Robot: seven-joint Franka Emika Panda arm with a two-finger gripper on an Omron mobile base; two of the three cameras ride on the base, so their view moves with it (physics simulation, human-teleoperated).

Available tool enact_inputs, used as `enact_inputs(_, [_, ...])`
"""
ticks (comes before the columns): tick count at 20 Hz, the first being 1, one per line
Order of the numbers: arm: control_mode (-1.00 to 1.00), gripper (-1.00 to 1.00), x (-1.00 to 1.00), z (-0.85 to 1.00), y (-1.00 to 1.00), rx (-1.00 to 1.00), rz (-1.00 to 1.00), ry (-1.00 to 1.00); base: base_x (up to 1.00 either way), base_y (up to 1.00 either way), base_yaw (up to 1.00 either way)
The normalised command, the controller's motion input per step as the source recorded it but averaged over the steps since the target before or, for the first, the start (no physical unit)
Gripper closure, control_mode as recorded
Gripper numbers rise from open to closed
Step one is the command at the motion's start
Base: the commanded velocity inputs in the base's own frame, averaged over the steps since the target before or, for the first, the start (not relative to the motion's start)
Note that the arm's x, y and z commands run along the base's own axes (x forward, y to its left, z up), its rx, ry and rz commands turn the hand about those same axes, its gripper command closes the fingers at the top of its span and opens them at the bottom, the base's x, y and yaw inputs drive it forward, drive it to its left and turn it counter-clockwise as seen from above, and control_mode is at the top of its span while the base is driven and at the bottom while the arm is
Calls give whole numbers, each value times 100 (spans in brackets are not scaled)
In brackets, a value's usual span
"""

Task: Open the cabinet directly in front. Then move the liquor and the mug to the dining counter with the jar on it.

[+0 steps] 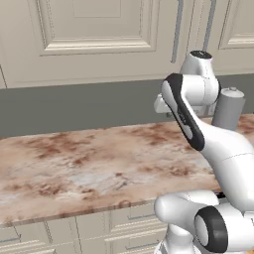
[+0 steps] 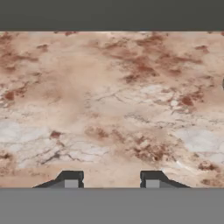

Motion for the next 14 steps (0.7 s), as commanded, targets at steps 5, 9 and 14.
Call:
enact_inputs(5, [-100,-100,-28,5,-1,3,1,-17,0,0,0])
enact_inputs(9, [-100,-100,-60,31,-10,14,1,-39,0,0,0])
enact_inputs(14, [-100,-100,-63,43,-20,19,2,-42,0,0,0])
